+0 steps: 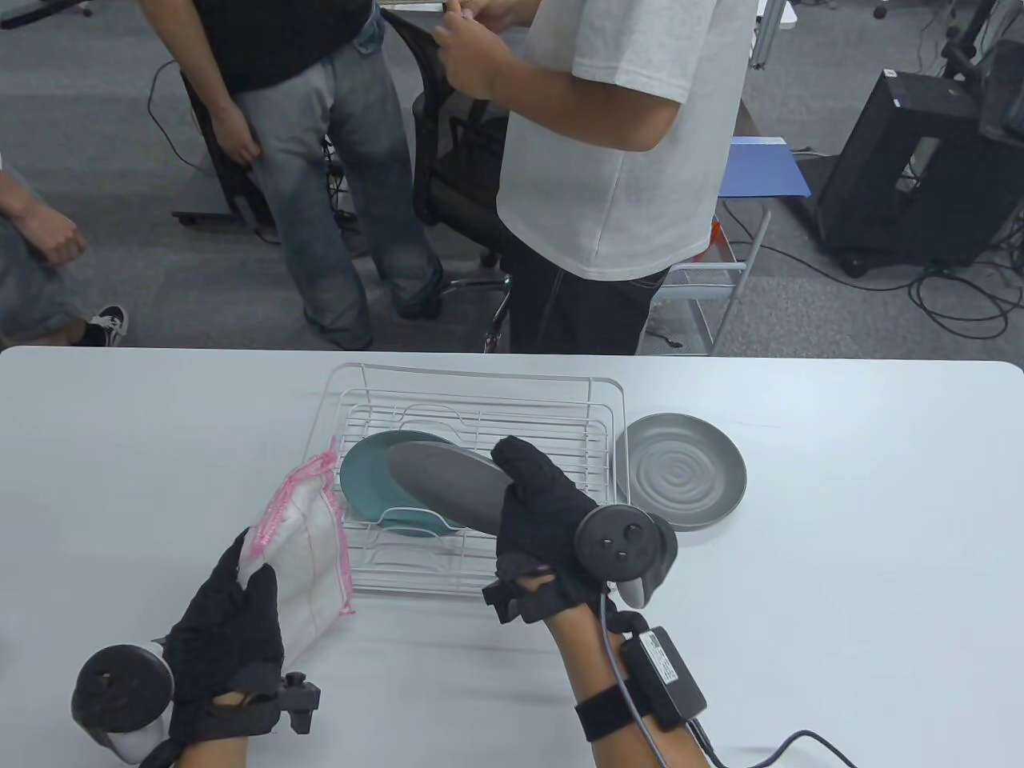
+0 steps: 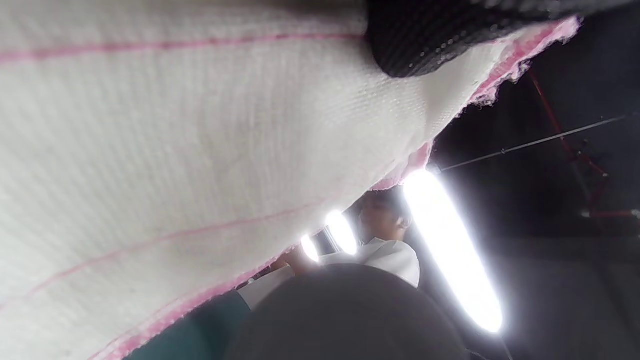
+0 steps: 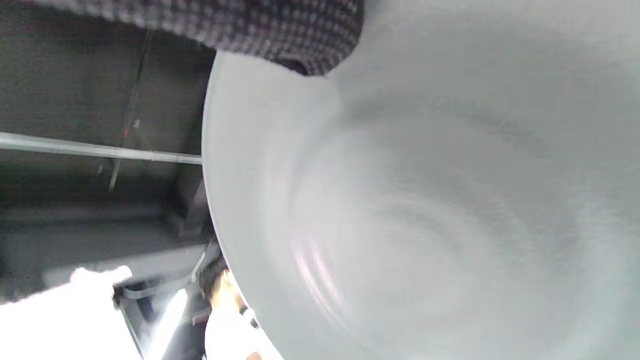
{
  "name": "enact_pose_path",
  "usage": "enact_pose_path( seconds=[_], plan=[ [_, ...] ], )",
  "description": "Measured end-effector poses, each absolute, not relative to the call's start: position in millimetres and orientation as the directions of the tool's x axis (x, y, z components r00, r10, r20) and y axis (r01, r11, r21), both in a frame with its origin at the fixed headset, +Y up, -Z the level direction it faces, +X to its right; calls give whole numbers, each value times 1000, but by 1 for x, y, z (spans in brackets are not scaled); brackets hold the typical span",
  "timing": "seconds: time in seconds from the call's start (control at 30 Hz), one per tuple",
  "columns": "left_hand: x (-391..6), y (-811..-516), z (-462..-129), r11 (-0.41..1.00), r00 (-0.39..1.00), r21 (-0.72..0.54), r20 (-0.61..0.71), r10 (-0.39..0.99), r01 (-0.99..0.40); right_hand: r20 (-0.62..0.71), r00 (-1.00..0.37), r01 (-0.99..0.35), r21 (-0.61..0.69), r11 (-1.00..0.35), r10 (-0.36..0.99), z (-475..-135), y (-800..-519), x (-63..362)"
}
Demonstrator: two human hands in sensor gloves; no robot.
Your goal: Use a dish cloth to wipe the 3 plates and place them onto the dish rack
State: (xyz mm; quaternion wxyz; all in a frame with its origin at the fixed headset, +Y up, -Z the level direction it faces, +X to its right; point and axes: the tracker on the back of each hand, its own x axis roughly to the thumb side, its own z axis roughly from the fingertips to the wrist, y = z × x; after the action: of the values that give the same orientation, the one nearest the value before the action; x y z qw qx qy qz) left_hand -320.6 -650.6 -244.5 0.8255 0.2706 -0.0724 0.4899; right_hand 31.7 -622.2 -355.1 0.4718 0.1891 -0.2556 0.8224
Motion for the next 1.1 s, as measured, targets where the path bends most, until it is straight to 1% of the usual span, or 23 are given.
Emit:
enact_pose_path(
  seconds=[0.07, 0.3, 0.5, 0.7, 0.77, 0.83, 0.97, 1.0, 1.1],
  plan=[
    [-322, -651, -246, 377, 512, 375, 381, 770, -847, 552, -536, -834, -225, -504, 639, -368, -623, 17],
    [-319, -655, -249, 409, 531, 362, 365, 764, -838, 553, -608, -752, -172, -637, 569, -394, -632, -17],
    [-317, -657, -250, 418, 533, 350, 363, 764, -838, 566, -626, -706, -118, -699, 537, -406, -639, -38],
    [-317, -657, -251, 422, 535, 346, 362, 764, -838, 577, -653, -624, -44, -781, 490, -413, -649, -59],
    [-316, -657, -251, 426, 536, 343, 361, 763, -837, 572, -666, -601, -30, -799, 479, -415, -651, -62],
    [-315, -658, -251, 433, 541, 341, 358, 761, -835, 567, -661, -608, -21, -793, 492, -417, -652, -66],
    [-314, -659, -252, 440, 546, 339, 355, 759, -832, 551, -706, -555, -39, -831, 446, -419, -655, -74],
    [-314, -659, -252, 440, 546, 338, 354, 759, -832, 546, -714, -558, -65, -827, 439, -419, -655, -75],
    [-314, -659, -252, 441, 547, 339, 350, 760, -831, 540, -723, -552, -77, -830, 431, -419, -653, -75]
  ],
)
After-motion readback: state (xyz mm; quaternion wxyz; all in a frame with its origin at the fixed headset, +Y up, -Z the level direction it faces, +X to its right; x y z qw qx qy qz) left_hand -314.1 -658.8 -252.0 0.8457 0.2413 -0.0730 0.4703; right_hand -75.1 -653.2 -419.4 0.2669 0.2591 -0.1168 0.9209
